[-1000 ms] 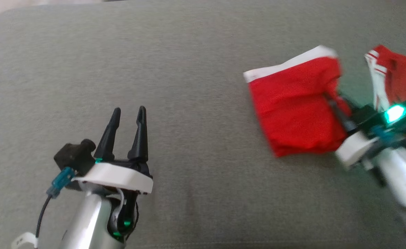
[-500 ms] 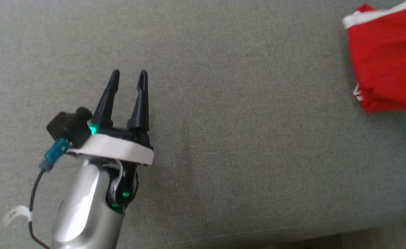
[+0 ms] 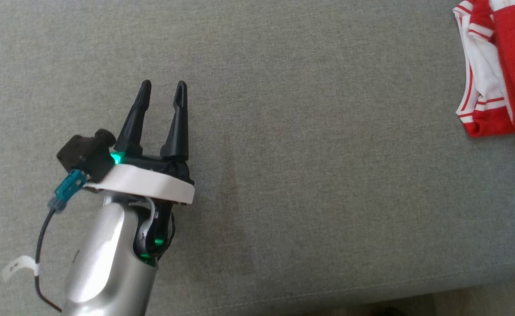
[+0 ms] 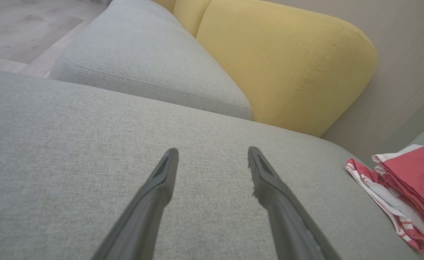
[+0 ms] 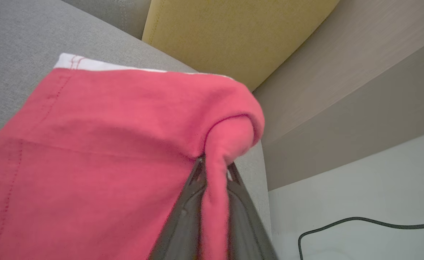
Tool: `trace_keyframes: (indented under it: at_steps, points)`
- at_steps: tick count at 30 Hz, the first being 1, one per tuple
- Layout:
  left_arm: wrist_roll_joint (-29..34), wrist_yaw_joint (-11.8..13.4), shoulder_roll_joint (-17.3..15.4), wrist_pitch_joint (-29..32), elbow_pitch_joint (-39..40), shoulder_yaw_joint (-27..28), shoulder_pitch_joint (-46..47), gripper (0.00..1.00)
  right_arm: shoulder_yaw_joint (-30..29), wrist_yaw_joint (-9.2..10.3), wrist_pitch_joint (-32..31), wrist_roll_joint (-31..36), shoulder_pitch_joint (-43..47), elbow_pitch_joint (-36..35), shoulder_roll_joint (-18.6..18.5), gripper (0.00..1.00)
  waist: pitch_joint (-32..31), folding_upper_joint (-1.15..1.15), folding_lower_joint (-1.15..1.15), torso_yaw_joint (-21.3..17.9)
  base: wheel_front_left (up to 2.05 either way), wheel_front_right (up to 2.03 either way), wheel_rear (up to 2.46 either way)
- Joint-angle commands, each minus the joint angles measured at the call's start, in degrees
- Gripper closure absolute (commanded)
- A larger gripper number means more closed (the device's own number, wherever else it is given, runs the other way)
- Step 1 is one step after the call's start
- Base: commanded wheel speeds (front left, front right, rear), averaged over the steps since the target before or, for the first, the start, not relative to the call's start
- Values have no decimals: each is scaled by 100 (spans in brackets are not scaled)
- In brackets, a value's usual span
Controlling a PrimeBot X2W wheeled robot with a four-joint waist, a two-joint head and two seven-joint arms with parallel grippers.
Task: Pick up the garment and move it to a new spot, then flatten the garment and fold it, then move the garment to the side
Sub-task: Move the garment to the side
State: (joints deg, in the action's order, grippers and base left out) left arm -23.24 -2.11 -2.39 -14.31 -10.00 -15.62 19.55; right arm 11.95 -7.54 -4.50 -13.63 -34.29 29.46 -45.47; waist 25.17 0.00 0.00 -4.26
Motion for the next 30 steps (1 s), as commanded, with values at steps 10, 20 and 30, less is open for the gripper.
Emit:
trace_keyframes:
  at_steps: [10,20,30]
  points:
    - [17,-14,-49,-69,125,220,155,0,-529,5,-150,-158,334,-391,19,0,-47,0,0,-4,0,0,0]
    - [-41,20,-49,-69,116,290,38,0,-806,5,74,-50,209,-1316,917,0,-493,0,0,32,0,0,0]
    - [-68,117,-49,-69,263,431,-342,0,-734,5,919,-81,928,-2057,2825,0,-1307,0,0,322,0,0,0]
